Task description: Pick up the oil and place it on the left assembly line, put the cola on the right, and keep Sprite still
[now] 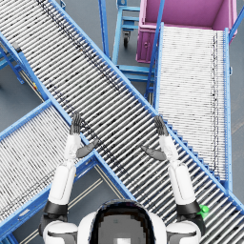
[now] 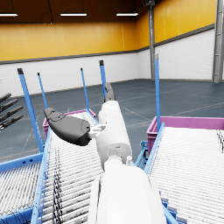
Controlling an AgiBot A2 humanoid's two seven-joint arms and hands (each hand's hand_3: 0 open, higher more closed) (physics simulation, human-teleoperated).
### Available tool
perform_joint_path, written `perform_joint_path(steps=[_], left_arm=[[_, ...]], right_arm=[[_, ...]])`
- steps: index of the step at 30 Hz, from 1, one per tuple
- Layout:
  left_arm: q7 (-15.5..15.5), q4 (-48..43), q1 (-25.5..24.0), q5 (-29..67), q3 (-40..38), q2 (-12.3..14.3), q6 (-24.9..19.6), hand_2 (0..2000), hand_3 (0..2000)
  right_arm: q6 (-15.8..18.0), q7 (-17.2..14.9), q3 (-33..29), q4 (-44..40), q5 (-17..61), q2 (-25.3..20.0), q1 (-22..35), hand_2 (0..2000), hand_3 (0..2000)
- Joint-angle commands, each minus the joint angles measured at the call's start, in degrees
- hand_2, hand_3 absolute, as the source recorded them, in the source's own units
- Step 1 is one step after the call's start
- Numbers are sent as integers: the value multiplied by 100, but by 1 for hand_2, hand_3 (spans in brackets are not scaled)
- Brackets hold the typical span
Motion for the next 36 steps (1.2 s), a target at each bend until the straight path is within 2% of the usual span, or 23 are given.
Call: perform_joint_path(steps=[1,36], left_arm=[[0,0,0,0,0,0,0,0,0],[0,0,0,0,0,0,0,0,0]], right_arm=[[0,0,0,0,0,0,0,0,0],[0,0,0,0,0,0,0,0,0]])
